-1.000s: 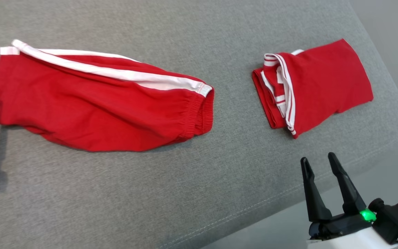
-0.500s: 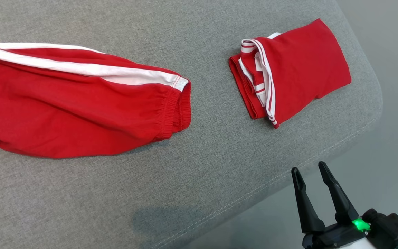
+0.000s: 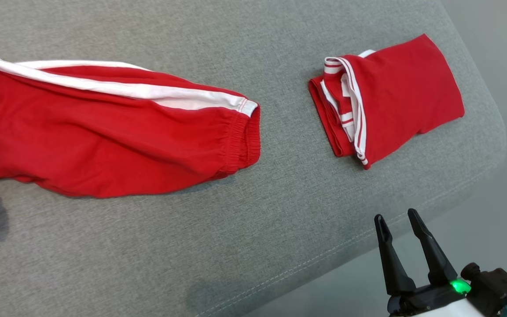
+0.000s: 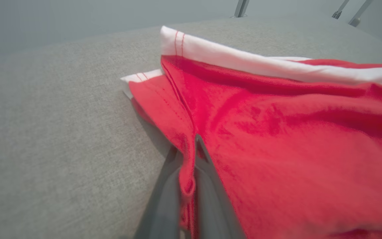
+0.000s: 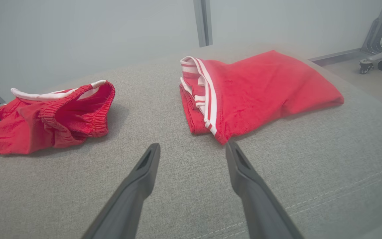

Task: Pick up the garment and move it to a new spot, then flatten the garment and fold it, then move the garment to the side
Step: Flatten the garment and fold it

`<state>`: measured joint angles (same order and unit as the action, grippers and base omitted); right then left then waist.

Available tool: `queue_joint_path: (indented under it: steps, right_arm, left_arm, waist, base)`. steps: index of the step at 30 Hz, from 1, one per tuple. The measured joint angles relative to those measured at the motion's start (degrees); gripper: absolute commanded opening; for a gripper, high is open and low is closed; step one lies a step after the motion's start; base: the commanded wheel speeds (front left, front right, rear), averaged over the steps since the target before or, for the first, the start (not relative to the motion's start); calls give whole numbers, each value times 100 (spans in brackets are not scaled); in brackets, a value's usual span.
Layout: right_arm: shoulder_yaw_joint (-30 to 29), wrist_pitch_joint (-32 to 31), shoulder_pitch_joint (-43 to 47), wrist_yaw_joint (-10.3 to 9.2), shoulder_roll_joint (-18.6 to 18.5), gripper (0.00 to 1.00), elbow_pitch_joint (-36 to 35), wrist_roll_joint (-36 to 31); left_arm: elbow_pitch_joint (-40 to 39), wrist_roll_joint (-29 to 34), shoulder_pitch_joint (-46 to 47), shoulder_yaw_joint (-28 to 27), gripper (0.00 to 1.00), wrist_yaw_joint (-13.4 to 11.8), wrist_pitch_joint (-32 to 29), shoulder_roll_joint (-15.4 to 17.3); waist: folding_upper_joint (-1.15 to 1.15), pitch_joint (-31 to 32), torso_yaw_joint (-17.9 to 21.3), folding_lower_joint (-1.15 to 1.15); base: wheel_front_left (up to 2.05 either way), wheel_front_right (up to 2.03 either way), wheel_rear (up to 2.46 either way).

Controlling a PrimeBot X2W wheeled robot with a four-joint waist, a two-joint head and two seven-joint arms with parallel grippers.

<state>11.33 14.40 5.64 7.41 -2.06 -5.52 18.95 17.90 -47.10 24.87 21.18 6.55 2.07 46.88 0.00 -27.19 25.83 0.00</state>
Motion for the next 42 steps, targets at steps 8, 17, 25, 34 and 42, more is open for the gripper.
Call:
queue_joint_path:
  steps: [8, 17, 25, 34, 42]
  right_arm:
    - [-214, 0, -306, 0, -3, 100, 438, 35]
    - [-366, 0, -759, 0, -8, 100, 1096, -37]
    - [-487, 0, -1110, 0, -21, 100, 1642, -136]
    - [-333, 0, -1380, 0, -34, 100, 1918, -187]
    - [218, 0, -2120, 0, -60, 100, 2012, -152]
  left_arm:
    - [572, -354, -135, 78, 0, 3, 158, -590]
    - [1305, -672, -228, 299, 0, 49, 359, -1402]
    - [1892, -744, -242, 550, 0, 52, 576, -1934]
    - [2172, -727, -222, 855, 100, 52, 1022, -2074]
    - [1922, -327, -222, 385, 100, 53, 1217, -2040]
  waist:
    - [0, 360, -345, 0]
    - [0, 856, -1004, 0]
    - [0, 1224, -1692, 0]
    - [0, 1383, -2246, 0]
    - [0, 1373, -2641, 0]
  base:
    - [0, 0, 0]
    - [0, 0, 0]
    - [0, 0, 0]
    - [0, 0, 0]
    - [0, 0, 0]
